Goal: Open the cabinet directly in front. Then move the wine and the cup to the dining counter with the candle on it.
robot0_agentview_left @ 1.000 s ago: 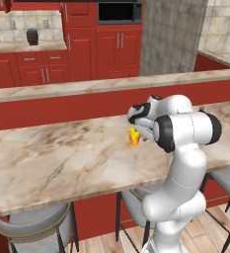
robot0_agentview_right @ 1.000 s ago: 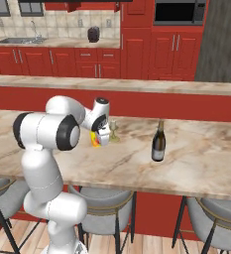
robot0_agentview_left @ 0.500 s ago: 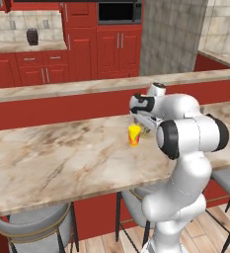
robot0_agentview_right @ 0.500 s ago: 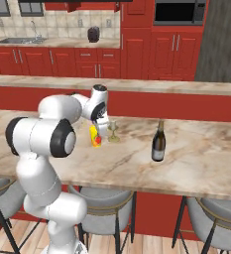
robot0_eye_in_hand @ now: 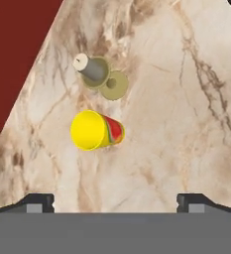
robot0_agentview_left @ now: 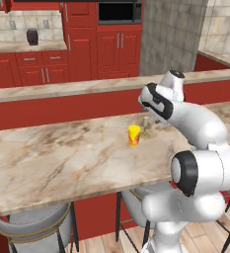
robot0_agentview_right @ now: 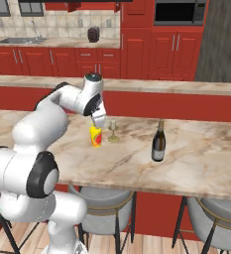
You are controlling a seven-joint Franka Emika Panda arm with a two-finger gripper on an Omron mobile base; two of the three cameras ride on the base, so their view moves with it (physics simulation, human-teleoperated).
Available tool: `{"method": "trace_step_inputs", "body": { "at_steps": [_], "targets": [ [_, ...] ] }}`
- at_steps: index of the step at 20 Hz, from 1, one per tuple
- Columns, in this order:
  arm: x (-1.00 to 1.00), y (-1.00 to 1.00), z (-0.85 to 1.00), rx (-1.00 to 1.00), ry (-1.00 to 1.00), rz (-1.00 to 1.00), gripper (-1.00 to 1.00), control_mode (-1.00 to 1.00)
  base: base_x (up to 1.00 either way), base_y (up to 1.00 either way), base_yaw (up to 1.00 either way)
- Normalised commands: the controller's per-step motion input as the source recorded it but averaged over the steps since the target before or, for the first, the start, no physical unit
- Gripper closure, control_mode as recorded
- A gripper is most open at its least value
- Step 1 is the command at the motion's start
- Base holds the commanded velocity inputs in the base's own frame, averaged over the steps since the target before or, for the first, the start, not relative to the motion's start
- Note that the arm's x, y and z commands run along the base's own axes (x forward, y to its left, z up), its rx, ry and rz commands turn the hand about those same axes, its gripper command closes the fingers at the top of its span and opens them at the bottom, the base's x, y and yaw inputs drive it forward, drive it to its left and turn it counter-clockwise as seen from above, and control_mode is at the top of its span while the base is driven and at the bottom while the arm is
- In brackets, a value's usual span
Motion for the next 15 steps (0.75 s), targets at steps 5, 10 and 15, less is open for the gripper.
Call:
{"method": "trace_step_inputs", "body": {
  "at_steps": [5,10,15],
  "targets": [
    [-1.00,-0.16,0.00,0.00,-0.59,0.00,-1.00,-1.00,0.00,0.00,0.00],
    [-1.00,-0.20,-0.28,0.00,-0.45,-0.05,-1.00,-1.00,0.00,0.00,0.00],
    [-0.12,-0.22,0.00,0.09,-0.04,-0.10,-1.00,-1.00,0.00,0.00,0.00]
  ]
}}
